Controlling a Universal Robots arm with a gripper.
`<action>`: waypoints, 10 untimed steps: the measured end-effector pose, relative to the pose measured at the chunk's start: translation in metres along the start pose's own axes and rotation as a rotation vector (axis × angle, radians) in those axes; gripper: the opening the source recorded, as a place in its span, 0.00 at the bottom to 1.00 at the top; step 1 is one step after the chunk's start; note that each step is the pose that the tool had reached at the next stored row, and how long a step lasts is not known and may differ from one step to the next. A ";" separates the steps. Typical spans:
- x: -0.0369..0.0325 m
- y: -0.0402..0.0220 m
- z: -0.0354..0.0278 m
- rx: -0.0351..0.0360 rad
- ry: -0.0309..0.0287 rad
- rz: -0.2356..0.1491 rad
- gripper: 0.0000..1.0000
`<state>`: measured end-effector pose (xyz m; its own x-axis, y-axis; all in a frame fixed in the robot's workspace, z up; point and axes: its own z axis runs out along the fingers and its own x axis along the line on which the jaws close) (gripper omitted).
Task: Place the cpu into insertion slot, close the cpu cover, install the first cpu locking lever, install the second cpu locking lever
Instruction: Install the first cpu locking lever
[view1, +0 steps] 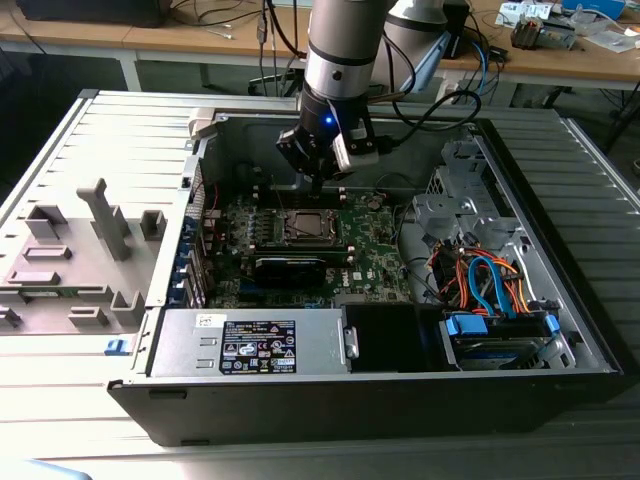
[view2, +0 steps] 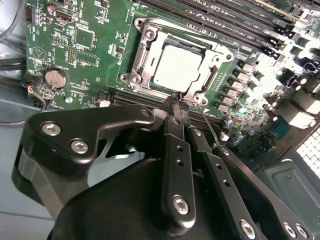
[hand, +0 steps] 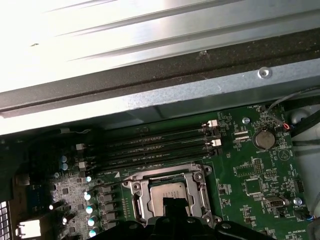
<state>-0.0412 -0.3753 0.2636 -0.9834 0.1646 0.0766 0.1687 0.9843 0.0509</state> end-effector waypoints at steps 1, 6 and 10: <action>0.0000 0.0000 0.0000 -0.0003 0.0002 -0.003 0.11; 0.0000 0.0000 0.0000 -0.0007 0.0012 -0.018 0.11; 0.0000 0.0000 0.0000 -0.0010 0.0019 -0.028 0.11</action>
<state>-0.0412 -0.3753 0.2636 -0.9876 0.1369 0.0771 0.1412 0.9885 0.0540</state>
